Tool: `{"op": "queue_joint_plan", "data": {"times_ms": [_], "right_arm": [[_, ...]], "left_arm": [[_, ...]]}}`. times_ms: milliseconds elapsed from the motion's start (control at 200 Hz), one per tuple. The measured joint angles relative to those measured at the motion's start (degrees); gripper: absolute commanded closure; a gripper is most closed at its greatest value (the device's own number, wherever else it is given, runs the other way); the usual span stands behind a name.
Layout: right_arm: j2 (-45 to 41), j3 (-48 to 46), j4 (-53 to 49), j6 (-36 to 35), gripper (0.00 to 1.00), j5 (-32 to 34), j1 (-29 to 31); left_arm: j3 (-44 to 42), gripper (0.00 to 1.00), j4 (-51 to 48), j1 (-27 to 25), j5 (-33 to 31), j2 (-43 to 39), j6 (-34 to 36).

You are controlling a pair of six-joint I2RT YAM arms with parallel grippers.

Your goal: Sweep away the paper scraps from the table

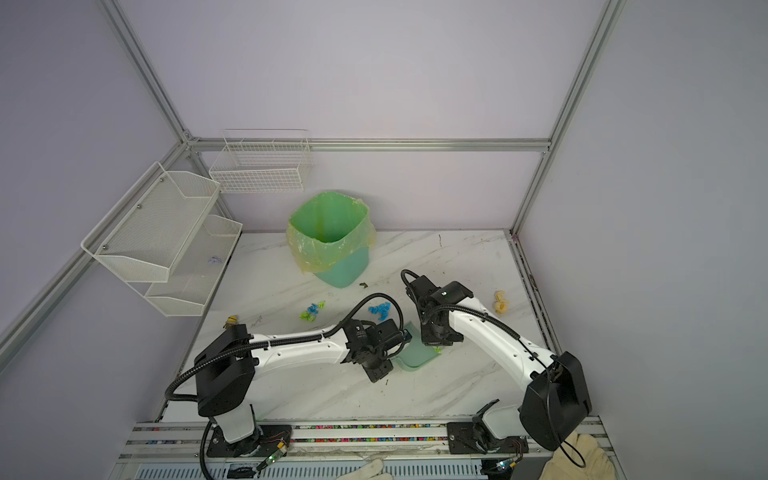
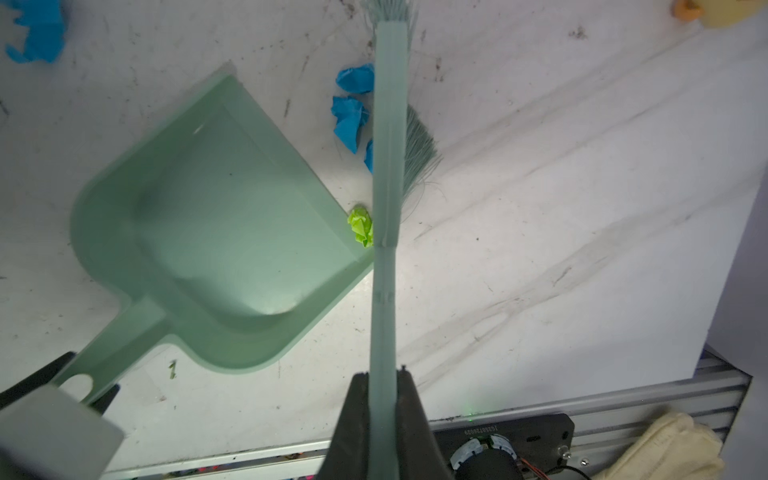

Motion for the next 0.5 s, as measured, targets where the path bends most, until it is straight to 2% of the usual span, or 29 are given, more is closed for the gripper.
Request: {"op": "queue_joint_plan", "data": {"times_ms": [320,500], "right_arm": [[-9.75,-0.81,3.23,-1.99,1.00,-11.85,0.15],[-13.99,-0.39,1.95,0.09,1.00,-12.61,0.24]], "left_arm": [[2.56,1.00,0.07,0.00,-1.44,2.29,0.00],[2.95,1.00,0.17,0.04,-2.21,3.19,-0.02]]}}
